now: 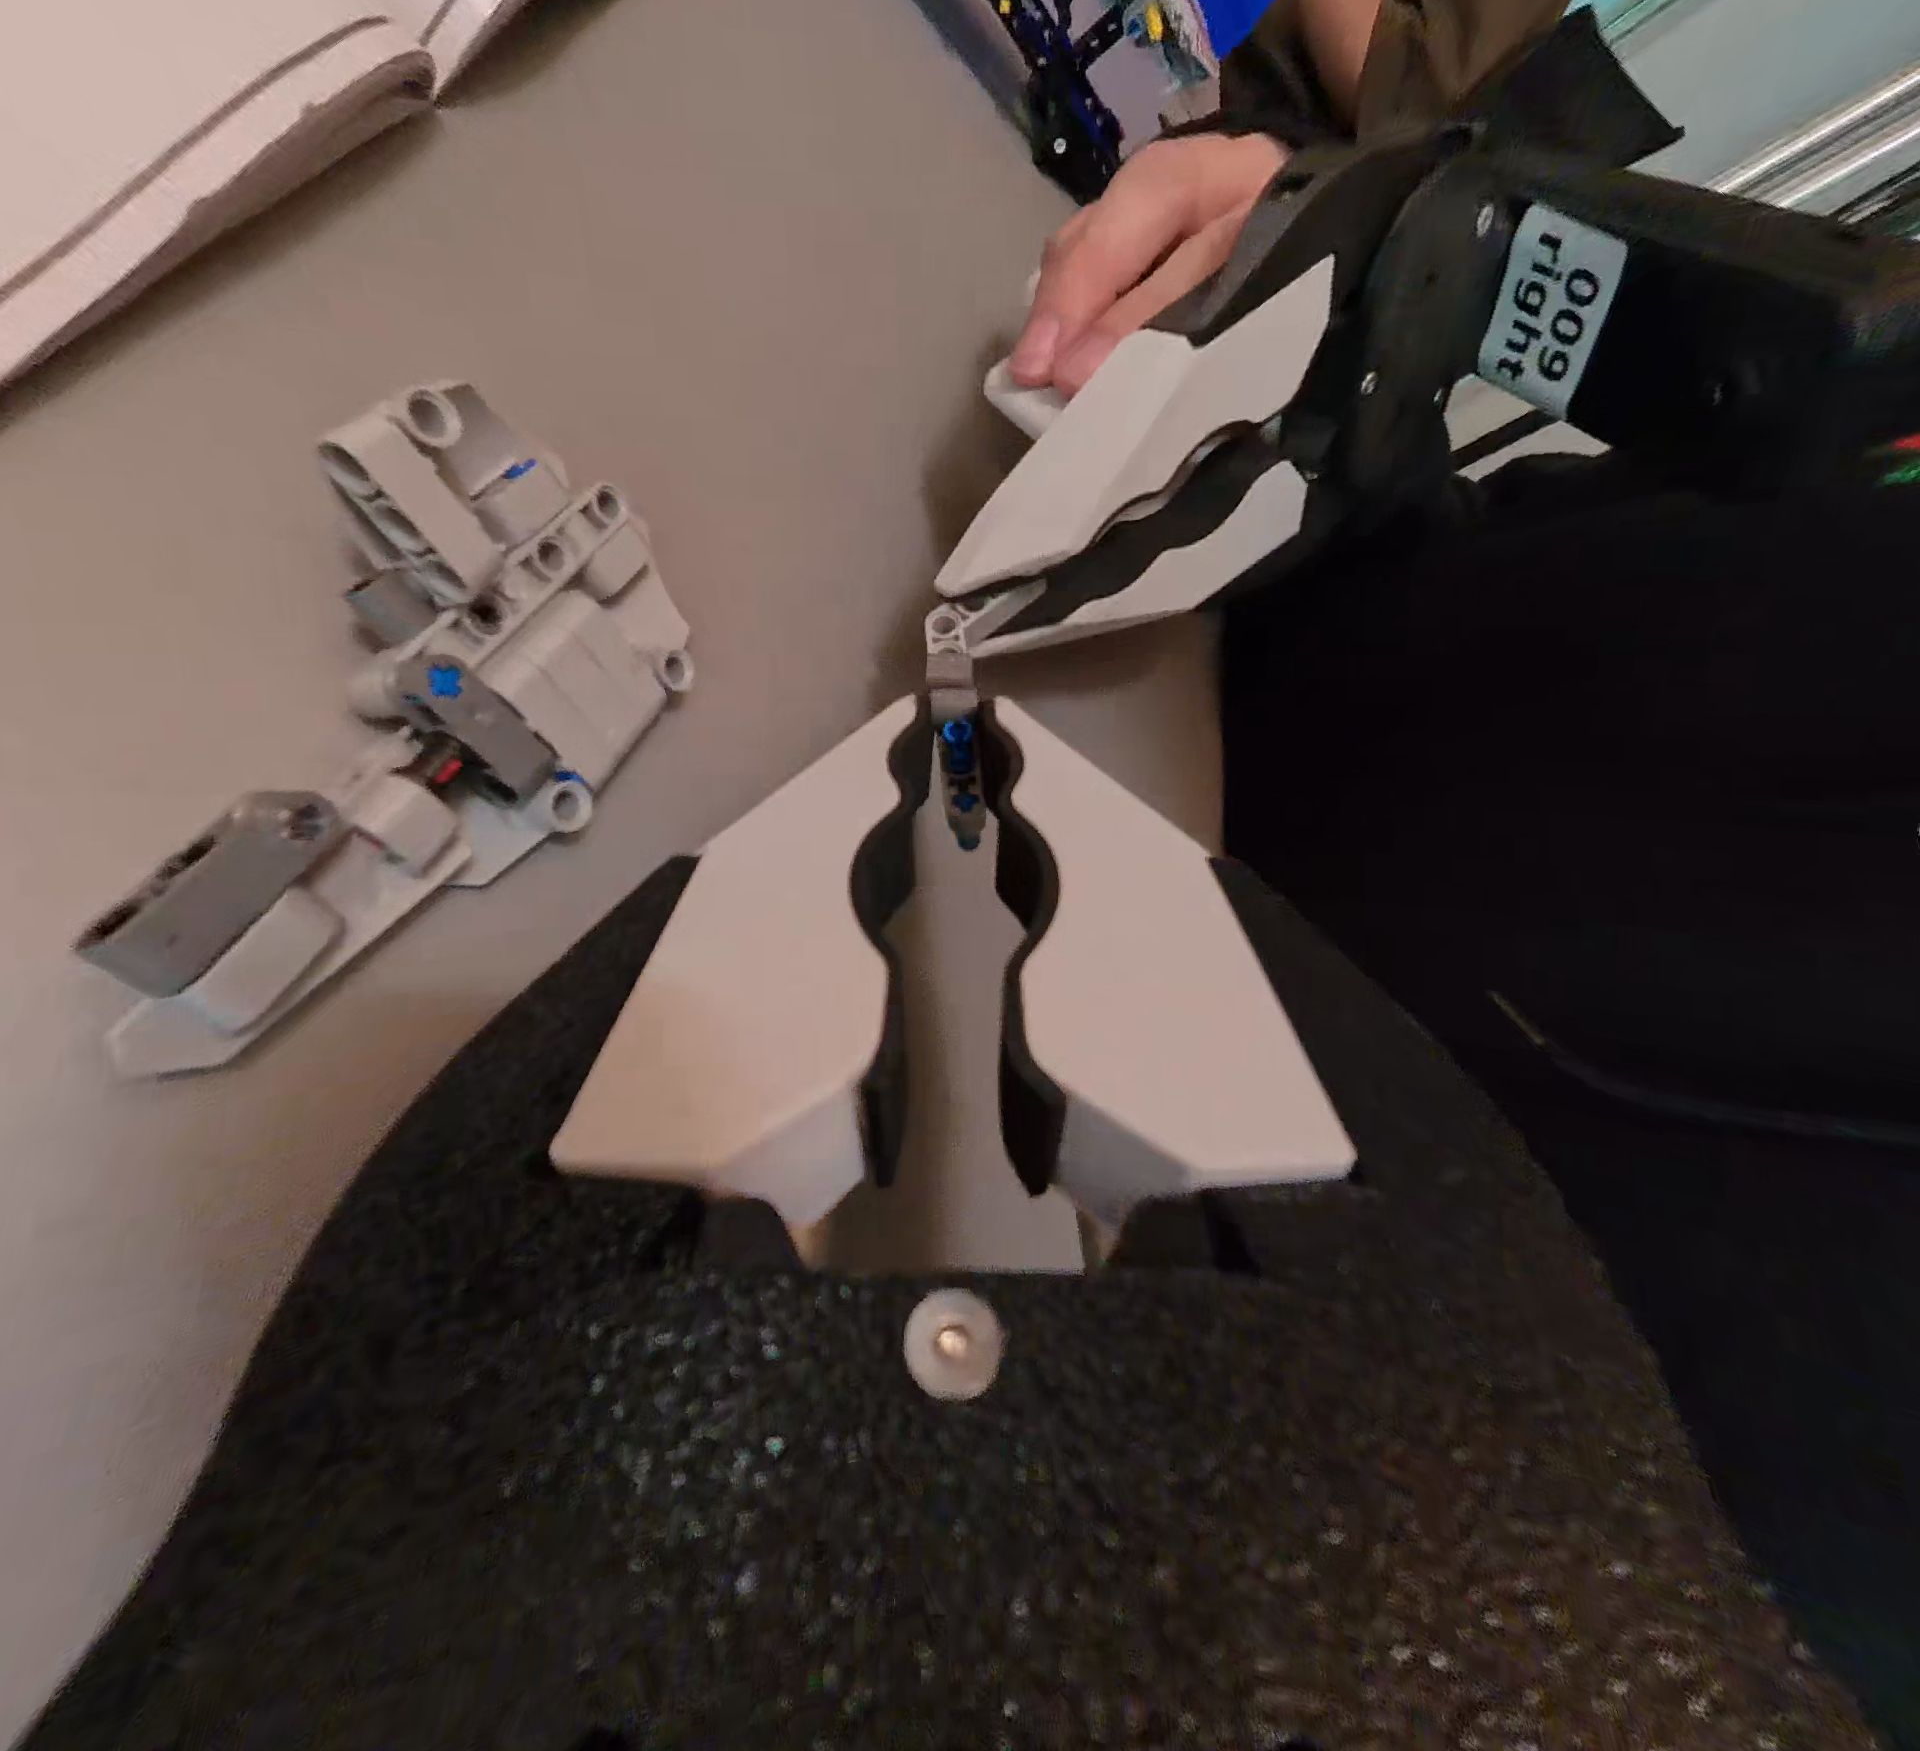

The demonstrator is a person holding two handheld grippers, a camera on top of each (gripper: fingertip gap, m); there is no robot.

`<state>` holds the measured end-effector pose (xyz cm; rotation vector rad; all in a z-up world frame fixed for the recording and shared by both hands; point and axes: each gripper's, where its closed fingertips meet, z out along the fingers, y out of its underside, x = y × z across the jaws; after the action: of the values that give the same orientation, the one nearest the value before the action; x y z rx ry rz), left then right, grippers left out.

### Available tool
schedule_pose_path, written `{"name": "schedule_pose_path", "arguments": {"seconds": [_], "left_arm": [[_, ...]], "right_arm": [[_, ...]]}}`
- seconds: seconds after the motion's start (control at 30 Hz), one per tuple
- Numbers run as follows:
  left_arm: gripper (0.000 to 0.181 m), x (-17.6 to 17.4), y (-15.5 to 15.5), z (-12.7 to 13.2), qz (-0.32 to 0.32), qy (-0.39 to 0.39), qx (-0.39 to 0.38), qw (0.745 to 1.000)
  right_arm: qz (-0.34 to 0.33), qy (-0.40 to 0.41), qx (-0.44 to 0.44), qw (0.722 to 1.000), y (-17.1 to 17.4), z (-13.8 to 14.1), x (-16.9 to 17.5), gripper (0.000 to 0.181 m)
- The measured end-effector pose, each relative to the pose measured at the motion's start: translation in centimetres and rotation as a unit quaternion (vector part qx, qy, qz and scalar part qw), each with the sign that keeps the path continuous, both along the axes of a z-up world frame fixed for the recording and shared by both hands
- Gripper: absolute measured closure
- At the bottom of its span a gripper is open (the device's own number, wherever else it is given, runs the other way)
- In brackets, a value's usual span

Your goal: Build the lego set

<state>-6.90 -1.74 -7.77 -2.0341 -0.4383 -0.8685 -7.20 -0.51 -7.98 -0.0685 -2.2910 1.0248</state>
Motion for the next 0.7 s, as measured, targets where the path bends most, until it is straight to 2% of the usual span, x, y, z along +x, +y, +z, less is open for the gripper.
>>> {"name": "schedule_pose_path", "arguments": {"seconds": [0.1,0.13,0.2,0.27,0.33,0.4,0.5,0.6,0.7], "left_arm": [[0.172,-0.3,0.1,0.0,-0.001,0.032,0.003,0.999],[0.162,-0.7,0.1,-0.2,0.002,0.059,-0.001,0.998],[0.157,-1.4,0.1,-0.2,0.001,0.135,0.000,0.991],[0.156,-2.2,0.1,0.4,0.005,0.235,0.026,0.972],[0.155,-2.3,-0.2,1.1,-0.007,0.324,0.053,0.945],[0.154,-2.0,-0.8,0.9,-0.033,0.376,0.055,0.924],[0.159,-1.8,-1.2,-0.4,-0.062,0.423,0.037,0.903],[0.158,-1.6,-0.8,-1.4,-0.075,0.441,0.033,0.894],[0.159,-1.7,-0.3,-1.9,-0.080,0.448,0.025,0.890]], "right_arm": [[0.000,-0.029,-0.010,1.000,-0.1,-0.1,0.2,0.175],[-0.009,-0.046,-0.016,0.999,0.0,-0.2,0.1,0.175],[-0.055,-0.123,-0.042,0.990,0.6,-1.0,-0.3,0.174],[-0.084,-0.245,-0.087,0.962,0.7,-1.8,0.3,0.175],[-0.121,-0.330,-0.161,0.922,0.9,-1.5,0.2,0.175],[-0.125,-0.424,-0.217,0.870,0.6,-1.3,0.8,0.175],[-0.146,-0.482,-0.260,0.824,0.8,-1.7,0.7,0.175],[-0.151,-0.513,-0.274,0.799,0.8,-1.9,0.8,0.175],[-0.159,-0.510,-0.271,0.801,1.1,-2.0,0.5,0.174]]}}
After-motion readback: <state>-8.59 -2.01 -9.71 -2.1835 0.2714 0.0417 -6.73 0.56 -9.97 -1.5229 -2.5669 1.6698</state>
